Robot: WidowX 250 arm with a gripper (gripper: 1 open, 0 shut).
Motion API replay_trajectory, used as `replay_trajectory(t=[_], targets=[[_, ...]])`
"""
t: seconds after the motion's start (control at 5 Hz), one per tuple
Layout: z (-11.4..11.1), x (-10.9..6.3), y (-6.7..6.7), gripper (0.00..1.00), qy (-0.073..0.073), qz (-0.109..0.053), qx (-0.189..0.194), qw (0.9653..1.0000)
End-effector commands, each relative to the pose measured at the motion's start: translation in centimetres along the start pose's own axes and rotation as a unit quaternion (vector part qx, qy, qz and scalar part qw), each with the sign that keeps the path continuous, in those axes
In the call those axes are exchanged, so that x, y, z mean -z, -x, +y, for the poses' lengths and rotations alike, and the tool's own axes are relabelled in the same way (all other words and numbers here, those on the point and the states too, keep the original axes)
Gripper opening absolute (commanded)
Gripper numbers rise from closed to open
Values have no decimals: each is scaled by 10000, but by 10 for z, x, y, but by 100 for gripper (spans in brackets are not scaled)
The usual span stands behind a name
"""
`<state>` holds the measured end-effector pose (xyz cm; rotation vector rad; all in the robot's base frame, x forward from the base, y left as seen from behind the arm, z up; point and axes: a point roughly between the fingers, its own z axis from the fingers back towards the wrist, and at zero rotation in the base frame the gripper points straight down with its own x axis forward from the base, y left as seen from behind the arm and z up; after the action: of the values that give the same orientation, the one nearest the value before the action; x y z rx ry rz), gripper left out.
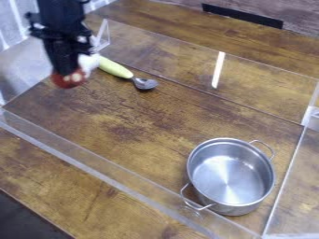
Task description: Put the mushroom in the silver pot
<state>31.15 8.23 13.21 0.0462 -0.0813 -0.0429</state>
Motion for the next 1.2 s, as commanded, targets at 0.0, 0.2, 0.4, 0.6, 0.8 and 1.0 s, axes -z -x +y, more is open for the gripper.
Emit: replay_trajectory(t=[0.0,0.2,0.4,0.6,0.8,1.0], targets=[[-47,-34,-9,0,27,-514,439,9977],[-96,-31,-10,0,238,-500,850,9948],[-146,-25,-8,0,398,-466,1099,9920],[-188,-14,-1,0,537,-345,1378,9884],[-216,-4,6,0,725,-187,1439,9868],[-224,14,3,0,765,53,1350,9879]])
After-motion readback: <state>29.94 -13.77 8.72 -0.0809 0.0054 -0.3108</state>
